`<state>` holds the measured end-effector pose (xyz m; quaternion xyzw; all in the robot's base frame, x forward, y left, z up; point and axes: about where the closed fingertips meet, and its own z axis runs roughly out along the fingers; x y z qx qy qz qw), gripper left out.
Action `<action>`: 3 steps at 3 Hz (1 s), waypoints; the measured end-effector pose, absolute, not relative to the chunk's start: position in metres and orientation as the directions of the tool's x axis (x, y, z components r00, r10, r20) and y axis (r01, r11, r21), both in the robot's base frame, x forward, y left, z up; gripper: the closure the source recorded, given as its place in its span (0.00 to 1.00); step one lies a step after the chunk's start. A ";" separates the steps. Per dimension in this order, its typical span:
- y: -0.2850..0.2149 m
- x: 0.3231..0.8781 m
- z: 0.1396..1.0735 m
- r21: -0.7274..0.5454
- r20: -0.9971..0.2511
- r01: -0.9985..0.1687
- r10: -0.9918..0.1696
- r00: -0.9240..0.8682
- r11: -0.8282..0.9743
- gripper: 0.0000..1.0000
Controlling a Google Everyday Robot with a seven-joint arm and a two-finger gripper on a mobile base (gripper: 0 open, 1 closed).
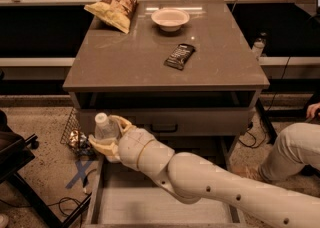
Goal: Place blue plastic bottle into middle drawer
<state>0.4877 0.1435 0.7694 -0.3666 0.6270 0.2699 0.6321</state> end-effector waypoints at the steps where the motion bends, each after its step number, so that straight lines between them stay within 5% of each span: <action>1: 0.136 0.506 0.680 -0.040 -0.998 -0.858 -0.060 0.011 0.512 1.00; 3: 0.122 0.517 0.597 0.065 -0.994 -0.880 -0.048 -0.099 0.471 1.00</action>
Offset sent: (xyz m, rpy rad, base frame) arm 0.0334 -0.0252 -0.2040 0.1158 0.2227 0.1726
